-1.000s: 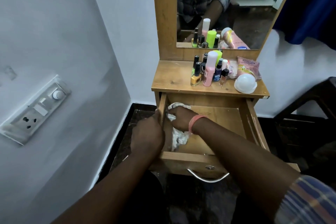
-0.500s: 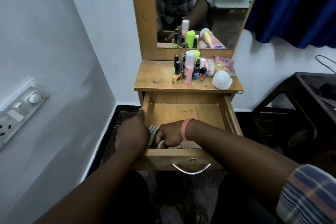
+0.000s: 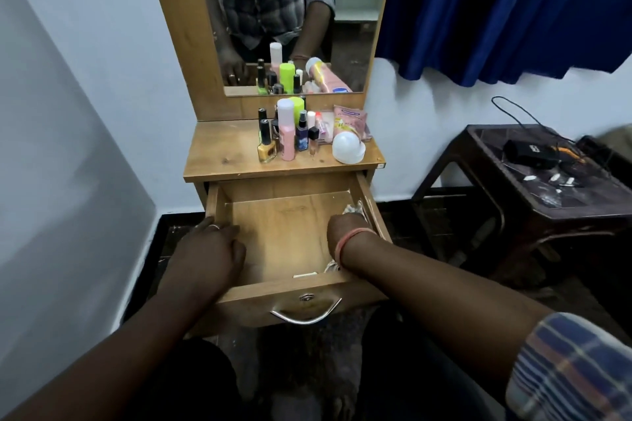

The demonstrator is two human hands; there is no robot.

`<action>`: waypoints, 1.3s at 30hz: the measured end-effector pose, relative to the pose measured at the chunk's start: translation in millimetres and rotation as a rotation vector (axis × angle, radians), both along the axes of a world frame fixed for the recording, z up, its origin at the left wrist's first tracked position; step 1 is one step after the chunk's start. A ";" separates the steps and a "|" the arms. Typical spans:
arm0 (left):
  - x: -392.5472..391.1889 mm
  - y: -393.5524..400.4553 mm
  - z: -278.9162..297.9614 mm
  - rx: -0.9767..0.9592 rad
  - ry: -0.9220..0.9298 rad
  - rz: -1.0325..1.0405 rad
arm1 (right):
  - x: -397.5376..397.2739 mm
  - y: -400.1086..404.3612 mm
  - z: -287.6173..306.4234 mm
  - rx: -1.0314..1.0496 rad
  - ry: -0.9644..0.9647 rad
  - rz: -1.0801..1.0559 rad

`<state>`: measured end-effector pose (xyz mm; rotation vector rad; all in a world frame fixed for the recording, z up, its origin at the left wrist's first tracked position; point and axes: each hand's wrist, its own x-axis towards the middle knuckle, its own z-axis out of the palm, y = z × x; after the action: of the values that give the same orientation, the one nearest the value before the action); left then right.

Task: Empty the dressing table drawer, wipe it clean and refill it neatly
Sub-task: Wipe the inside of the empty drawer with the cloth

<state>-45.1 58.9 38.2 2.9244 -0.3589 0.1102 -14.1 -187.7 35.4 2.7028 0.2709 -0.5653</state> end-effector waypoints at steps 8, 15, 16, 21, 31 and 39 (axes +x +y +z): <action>1.2 1.7 -4.9 -0.116 0.078 0.041 | 36.7 14.9 -5.9 -0.227 -0.090 -0.034; 12.5 1.8 -7.3 -0.121 0.111 0.072 | 51.4 13.3 2.4 -0.055 -0.096 -0.237; 11.3 2.2 -6.9 -0.120 0.107 0.074 | 52.3 15.7 3.7 -0.041 -0.067 -0.248; 0.5 4.4 -8.1 -0.126 0.098 0.089 | 48.0 44.1 10.4 0.087 0.099 -0.299; 3.4 5.7 -0.7 -0.119 0.101 0.119 | 24.4 28.2 65.1 0.609 0.195 -0.231; -3.9 -3.1 19.8 -0.066 0.036 0.112 | 53.2 -39.6 150.3 0.586 -0.124 0.054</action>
<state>-49.0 55.9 58.0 2.8762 -0.1826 0.0837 39.1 -227.3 185.6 3.2615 0.5468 -0.3343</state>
